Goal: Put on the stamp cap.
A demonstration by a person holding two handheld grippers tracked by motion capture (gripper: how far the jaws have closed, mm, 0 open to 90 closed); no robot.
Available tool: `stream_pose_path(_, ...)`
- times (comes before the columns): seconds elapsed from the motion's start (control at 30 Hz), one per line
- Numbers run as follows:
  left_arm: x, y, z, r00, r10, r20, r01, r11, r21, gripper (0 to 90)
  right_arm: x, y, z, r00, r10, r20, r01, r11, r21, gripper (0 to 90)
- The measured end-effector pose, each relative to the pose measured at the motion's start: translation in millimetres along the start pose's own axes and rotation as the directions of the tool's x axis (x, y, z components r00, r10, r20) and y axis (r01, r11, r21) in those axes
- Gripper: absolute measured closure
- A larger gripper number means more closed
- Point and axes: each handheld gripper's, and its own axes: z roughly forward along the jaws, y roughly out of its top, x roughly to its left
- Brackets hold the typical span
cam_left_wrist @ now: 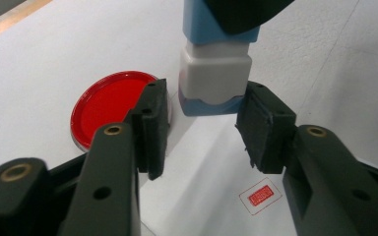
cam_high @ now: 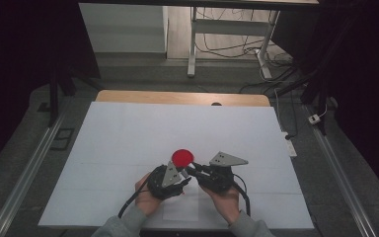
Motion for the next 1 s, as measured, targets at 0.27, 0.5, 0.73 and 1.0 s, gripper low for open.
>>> stream_pose_path(0.27,2.8,-0.6,0.0,0.9989,-0.045,0.011,0.045,0.999,0.005,41.7,-1.7,0.6,-2.3,0.9999,-0.015,0.0,0.015,1.0,-0.015,75.1)
stream_pose_path(0.5,9.6,-4.3,-4.1,0.9934,-0.104,0.049,0.103,0.9945,0.019,32.0,-4.3,1.7,-5.4,0.9996,-0.027,0.002,0.027,0.999,-0.027,75.1)
stream_pose_path(0.73,14.6,-6.5,-9.6,0.9887,-0.129,0.076,0.127,0.9913,0.035,28.7,-7.2,2.8,-8.5,0.9995,-0.03,0.008,0.03,0.999,-0.036,75.2)
stream_pose_path(1.0,23.5,-16.2,-28.8,0.9846,-0.156,0.08,0.153,0.9874,0.042,27.4,-10.1,4.9,-12.5,0.9988,-0.045,0.018,0.045,0.998,-0.042,75.1)
